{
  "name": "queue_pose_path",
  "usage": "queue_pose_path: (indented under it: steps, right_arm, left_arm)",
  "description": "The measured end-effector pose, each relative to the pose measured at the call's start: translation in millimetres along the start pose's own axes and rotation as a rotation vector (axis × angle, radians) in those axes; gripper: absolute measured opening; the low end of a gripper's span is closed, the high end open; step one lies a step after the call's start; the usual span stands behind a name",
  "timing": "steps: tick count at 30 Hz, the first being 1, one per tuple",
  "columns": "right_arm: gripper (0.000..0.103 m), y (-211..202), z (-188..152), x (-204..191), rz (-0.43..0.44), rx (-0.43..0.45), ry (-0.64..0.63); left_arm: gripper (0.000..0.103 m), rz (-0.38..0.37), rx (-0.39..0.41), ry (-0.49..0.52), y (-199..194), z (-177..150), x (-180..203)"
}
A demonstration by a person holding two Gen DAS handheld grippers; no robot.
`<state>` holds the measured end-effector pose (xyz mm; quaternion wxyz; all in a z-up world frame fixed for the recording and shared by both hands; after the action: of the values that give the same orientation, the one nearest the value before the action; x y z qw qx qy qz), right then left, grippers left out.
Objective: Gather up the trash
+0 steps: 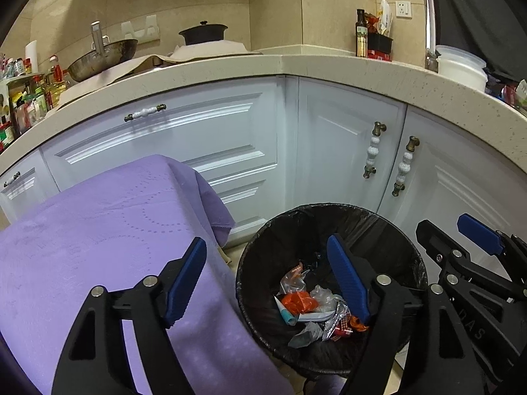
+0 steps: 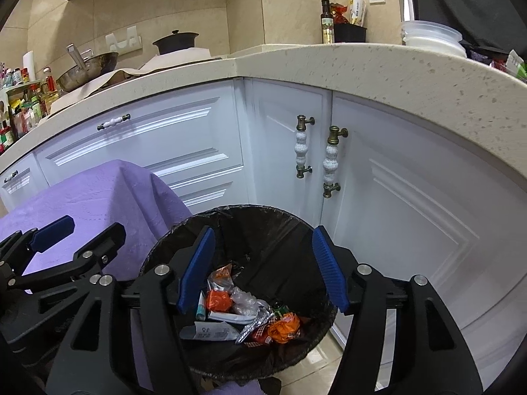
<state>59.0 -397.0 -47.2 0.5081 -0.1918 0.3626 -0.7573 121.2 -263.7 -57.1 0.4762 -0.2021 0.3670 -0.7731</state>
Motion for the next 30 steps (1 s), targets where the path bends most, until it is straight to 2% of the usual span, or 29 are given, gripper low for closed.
queue_pose_path:
  steps: [11, 20, 30]
  right_arm:
    - [0.072, -44.9, -26.9, -16.6, 0.005, 0.031, -0.025]
    - [0.074, -84.0, -51.1, -35.5, 0.019, 0.057, -0.061]
    - [0.078, -115.1, -73.3, -51.7, 0.009, 0.074, -0.091]
  left_arm:
    - [0.078, 0.023, 0.069, 0.000, -43.9, -26.0, -17.8]
    - [0.080, 0.029, 0.105, -0.013, -78.3, -54.9, -35.6]
    - [0.083, 0.016, 0.137, -0.044, -109.6, -71.0, -48.6]
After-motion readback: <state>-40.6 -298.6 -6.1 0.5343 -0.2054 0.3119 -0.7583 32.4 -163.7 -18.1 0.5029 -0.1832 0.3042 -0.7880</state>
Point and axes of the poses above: each gripper's, at about its wrist camera, not at the fingertips, and y roughly the way its jaws point, x to its right, z to its top, the point moved 2 cm from there along y, roughly the way its jaws point, and after that the axes turned 14 degrees about -x, right-handed, at the moved point
